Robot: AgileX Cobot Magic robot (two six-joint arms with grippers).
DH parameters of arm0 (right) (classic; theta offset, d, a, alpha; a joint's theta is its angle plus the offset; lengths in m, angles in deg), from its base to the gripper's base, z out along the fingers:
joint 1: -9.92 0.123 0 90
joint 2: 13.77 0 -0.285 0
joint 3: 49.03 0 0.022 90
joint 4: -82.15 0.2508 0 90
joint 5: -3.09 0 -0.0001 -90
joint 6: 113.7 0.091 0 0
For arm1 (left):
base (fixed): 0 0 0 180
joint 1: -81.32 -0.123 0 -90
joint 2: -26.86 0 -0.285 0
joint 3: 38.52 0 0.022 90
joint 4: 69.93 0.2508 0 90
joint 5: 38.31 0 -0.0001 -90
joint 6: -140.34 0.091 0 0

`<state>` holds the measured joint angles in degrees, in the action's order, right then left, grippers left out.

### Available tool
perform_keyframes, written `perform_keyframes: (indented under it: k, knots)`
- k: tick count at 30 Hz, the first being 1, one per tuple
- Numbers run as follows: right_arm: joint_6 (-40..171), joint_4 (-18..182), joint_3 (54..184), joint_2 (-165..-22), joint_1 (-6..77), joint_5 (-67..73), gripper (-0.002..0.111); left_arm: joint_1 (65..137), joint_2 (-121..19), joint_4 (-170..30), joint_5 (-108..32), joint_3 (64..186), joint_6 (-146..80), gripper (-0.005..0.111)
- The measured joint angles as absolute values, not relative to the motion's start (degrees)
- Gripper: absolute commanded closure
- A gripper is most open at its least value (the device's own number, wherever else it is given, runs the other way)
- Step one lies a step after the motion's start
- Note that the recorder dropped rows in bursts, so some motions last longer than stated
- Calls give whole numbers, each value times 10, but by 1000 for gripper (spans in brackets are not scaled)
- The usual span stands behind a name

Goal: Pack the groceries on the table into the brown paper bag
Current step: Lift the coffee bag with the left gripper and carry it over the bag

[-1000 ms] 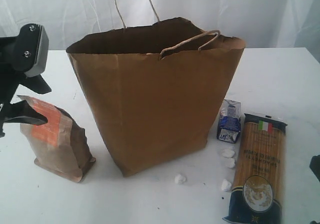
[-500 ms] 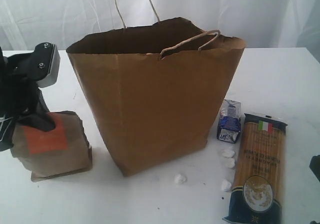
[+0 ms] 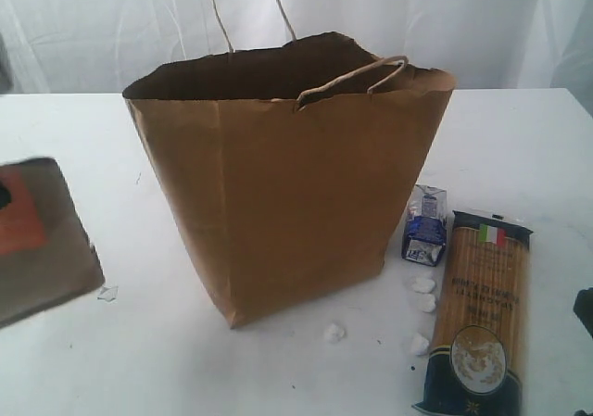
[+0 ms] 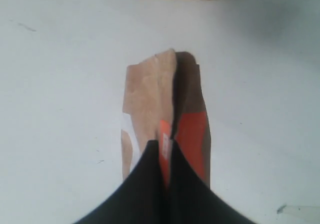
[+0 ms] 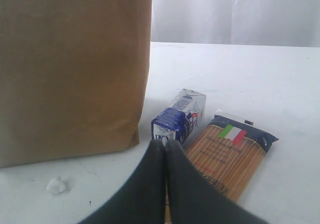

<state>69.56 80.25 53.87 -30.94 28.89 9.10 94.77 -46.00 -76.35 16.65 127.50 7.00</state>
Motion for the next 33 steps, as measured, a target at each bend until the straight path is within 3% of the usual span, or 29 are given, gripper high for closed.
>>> perform_keyframes:
  k: [9, 24, 33]
  knots:
    - [696, 803, 539, -309, 289, 91, 108, 948, -413, -858, 113, 1436, 75, 107]
    - [696, 803, 539, -309, 289, 91, 108, 948, -517, -1086, 123, 1649, 178, 107]
    - [696, 803, 539, -309, 289, 91, 108, 1044, -588, -1118, 147, 1670, 216, 107]
